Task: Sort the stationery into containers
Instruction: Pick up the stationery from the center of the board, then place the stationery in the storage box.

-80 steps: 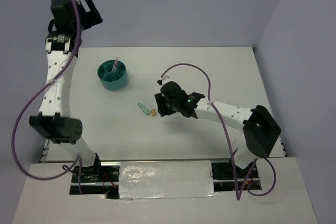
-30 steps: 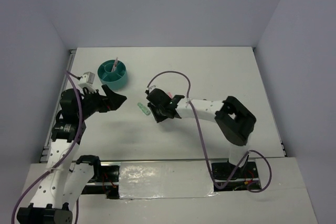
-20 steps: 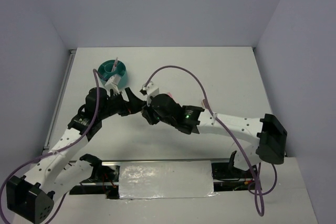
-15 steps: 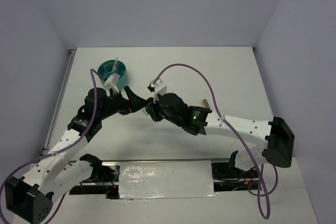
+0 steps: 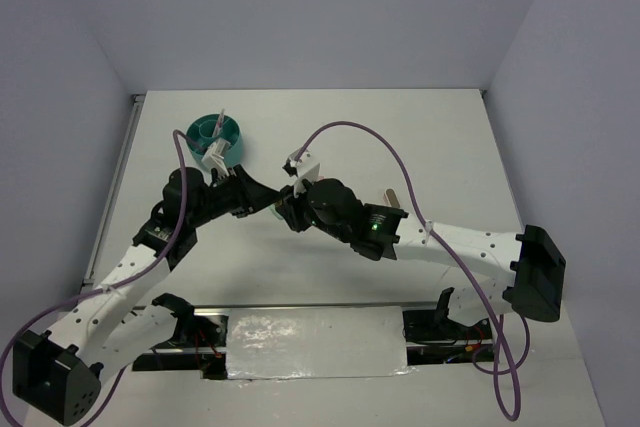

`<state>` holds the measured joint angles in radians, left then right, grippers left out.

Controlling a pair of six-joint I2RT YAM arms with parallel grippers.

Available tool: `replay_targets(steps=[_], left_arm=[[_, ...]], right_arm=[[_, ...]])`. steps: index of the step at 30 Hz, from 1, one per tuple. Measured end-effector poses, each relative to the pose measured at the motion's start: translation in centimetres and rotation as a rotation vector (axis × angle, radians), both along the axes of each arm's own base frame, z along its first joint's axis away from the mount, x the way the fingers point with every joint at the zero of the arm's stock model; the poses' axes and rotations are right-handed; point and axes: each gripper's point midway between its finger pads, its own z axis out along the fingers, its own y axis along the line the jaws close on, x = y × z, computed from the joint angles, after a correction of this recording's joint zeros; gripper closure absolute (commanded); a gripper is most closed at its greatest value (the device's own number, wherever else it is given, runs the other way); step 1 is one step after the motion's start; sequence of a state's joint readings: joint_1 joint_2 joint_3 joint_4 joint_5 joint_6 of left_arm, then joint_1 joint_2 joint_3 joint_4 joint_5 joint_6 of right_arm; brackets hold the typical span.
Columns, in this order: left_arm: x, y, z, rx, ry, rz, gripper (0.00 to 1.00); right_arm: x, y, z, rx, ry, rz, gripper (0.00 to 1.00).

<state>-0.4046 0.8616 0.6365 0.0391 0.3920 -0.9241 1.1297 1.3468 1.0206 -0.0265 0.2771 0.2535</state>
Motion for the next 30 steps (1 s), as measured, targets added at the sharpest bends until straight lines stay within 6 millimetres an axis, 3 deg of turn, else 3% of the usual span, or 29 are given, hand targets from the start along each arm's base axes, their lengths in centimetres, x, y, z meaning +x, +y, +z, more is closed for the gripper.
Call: replay_targets(steps=[4,10,14,15,16,17,18,21,23,27,30], left_arm=[[-0.1,-0.2,0.1,-0.006,-0.007,-0.016,0.61],[-0.2,-0.6,0.3,-0.013,-0.018,-0.038,0.98],[-0.2,-0.6,0.2,-0.006,-0.020,-0.040,1.00],[-0.2,-0.6,0.3,-0.002,-0.022,-0.041,1.00],[-0.2,-0.5,0.4,0.006,-0.029,-0.044,1.00],[-0.2,-0.5,0.4,0.011,-0.031,-0.045,1.00],[-0.2,-0.5,0.7,0.016,-0.036,-0.050,1.00],[0.1,-0.1,1.3,0.072,-0.057,-0.038,1.00],[1.2,0.4,3.2,0.124,-0.105,-0.001,1.00],[5.5,3.2,7.1,0.265,-0.179,0.186,1.00],[10.0,7.3,9.1,0.363,-0.174,0.380,1.00]], right_arm=[[0.1,0.0,0.1,0.000,-0.009,0.003,0.93],[0.2,-0.1,0.0,-0.011,-0.015,-0.002,0.93],[0.2,-0.1,-0.1,-0.018,-0.019,-0.001,0.89],[0.3,-0.1,-0.1,-0.017,-0.019,0.000,0.83],[0.3,-0.1,0.0,-0.016,-0.020,-0.001,0.50],[0.4,-0.1,0.1,-0.010,-0.019,-0.003,0.35],[0.4,0.0,0.2,-0.004,-0.022,-0.001,0.01],[0.5,-0.1,0.5,-0.004,-0.035,0.003,0.00],[0.4,-0.8,0.7,0.004,-0.039,-0.001,0.00],[-0.3,-3.7,1.8,0.040,-0.059,-0.026,0.00],[-0.6,-6.0,3.6,0.097,-0.090,-0.056,0.00]])
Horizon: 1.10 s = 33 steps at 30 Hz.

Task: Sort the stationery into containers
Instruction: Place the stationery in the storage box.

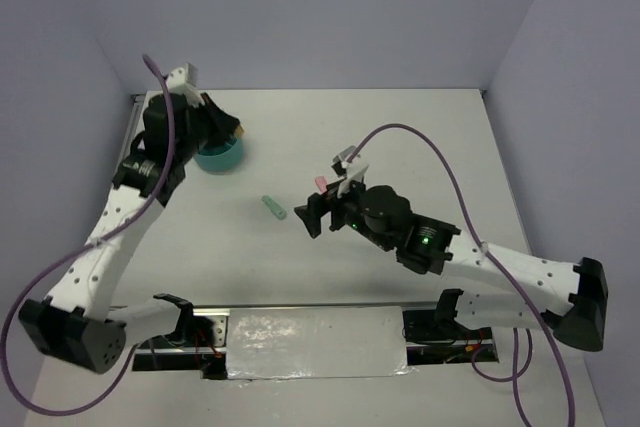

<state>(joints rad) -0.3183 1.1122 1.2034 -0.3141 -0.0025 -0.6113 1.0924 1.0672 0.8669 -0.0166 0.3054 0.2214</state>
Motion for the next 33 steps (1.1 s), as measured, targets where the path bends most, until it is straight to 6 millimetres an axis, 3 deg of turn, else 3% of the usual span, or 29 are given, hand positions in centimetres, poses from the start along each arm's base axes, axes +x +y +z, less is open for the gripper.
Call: replay_targets(steps=[3,6,9,12,17,23,28,33], left_arm=[[5.2,6.6,-0.2,0.040,0.054,0.235,1.00],[9.6,13.0,-1.9,0.063,0.149,0.457,1.00],[13.3,16.5,-3.6,0.078,0.236,0.606,1.00],[16.7,17.4,-5.0,0.076,0.272,0.685,1.00],[19.7,18.4,-7.6,0.068,0.322,0.800,1.00],[19.9,19.1,-10.4,0.036,0.371,0.895,1.00],[20.0,19.1,-11.8,0.015,0.383,0.919,1.00],[20.9,19.0,-13.2,0.004,0.387,0.926,1.00]], right_arm=[[-0.5,-1.8,1.2,0.036,-0.018,-0.018,0.00],[-0.8,-2.8,1.8,0.050,-0.022,-0.029,0.00],[-1.1,-3.5,1.2,0.035,-0.009,-0.034,0.00],[-1.3,-3.9,-0.4,0.005,0.012,-0.038,0.00],[-1.5,-4.4,-3.0,-0.049,0.049,-0.040,0.00],[-1.3,-4.3,-4.1,-0.077,0.063,-0.044,0.00],[-1.1,-3.9,-5.6,-0.118,0.086,-0.041,0.00],[-1.2,-3.7,-5.8,-0.121,0.092,-0.031,0.00]])
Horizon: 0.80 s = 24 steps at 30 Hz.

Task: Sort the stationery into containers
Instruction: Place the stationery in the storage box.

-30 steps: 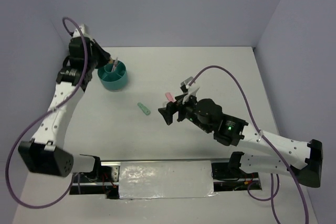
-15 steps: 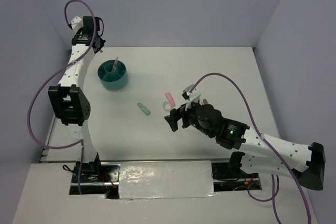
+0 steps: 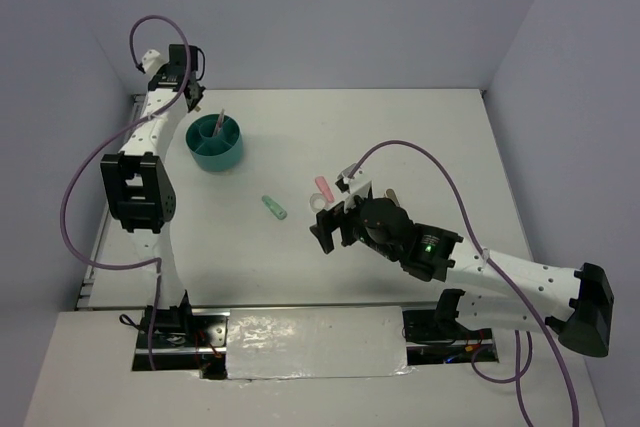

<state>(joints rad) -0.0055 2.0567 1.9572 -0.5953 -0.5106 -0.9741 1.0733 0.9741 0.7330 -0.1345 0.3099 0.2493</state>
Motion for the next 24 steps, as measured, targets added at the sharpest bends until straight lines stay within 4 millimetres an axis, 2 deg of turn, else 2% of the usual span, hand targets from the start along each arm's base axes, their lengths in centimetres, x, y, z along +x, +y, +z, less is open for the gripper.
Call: replay_targets(steps=[6,11,17,22,23,24], left_arm=[[1.0,-0.2,-1.6,-0.007,0.002,-0.014,0.96],[1.5,-0.7,-2.0,-0.021,-0.018,-0.036,0.85],[0.9,-1.3,-4.9,-0.046,0.021,-0.062,0.84],[0.4,-1.7,-6.4,-0.050,0.054,-0.089,0.69],[0.5,-1.8,-6.3,-0.049,0.051,-0.093,0.61],[0.6,-1.8,-6.3,-0.050,0.047,-0.096,0.58]], right_arm=[[-0.1,0.1,0.0,0.001,0.004,0.010,0.00],[-0.1,0.1,-0.1,-0.001,0.005,0.011,0.00],[-0.1,0.4,-0.9,-0.020,0.018,0.016,0.00],[-0.1,0.4,-1.0,-0.024,0.021,0.017,0.00],[-0.1,0.4,-1.0,-0.024,0.021,0.017,0.00],[-0.1,0.4,-1.0,-0.024,0.021,0.017,0.00]])
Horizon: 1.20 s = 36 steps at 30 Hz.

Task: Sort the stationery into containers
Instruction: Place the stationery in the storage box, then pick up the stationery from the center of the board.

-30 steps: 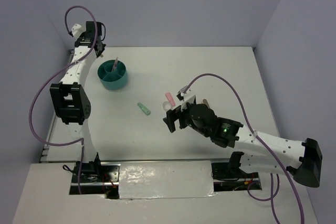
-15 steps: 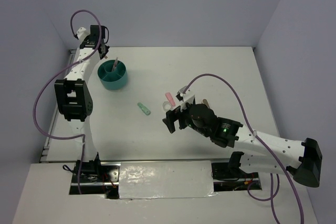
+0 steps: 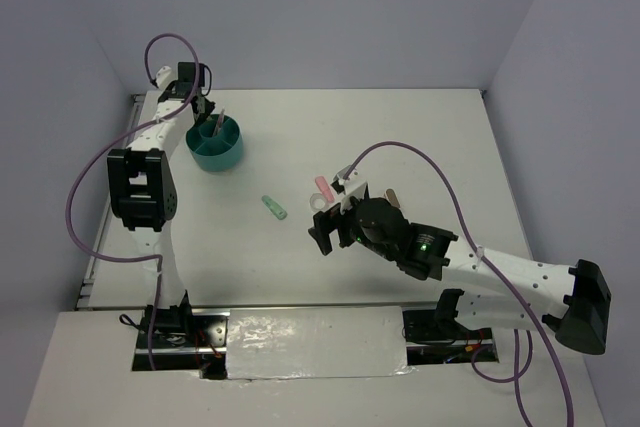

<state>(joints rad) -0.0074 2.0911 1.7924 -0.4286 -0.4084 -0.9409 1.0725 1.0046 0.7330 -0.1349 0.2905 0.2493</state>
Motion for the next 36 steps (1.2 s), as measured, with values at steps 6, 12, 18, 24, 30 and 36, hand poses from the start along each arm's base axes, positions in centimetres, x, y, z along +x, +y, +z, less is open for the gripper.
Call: replay_targets(steps=[6,12,18,24,30,36], left_arm=[[0.3,-0.3,0.0,-0.010,-0.021,-0.011,0.42],[0.2,-0.4,0.0,-0.016,-0.023,-0.015,0.40],[-0.2,-0.4,1.6,-0.013,-0.051,-0.019,0.37],[-0.4,-0.4,4.1,0.002,-0.094,-0.037,0.28],[-2.3,-0.2,8.3,0.042,-0.129,-0.074,0.01],[-9.9,-0.9,16.4,0.073,-0.233,-0.162,0.01]], right_arm=[[-0.1,0.0,0.0,0.001,0.002,0.004,0.00],[-0.1,0.1,0.0,0.001,0.002,0.007,0.00],[-0.1,0.1,0.0,0.001,0.004,0.010,0.00],[-0.2,0.2,0.0,0.003,0.005,0.012,0.00],[2.2,0.4,-0.8,-0.022,0.067,-0.058,0.00],[6.2,0.5,-4.5,-0.101,0.203,-0.159,0.01]])
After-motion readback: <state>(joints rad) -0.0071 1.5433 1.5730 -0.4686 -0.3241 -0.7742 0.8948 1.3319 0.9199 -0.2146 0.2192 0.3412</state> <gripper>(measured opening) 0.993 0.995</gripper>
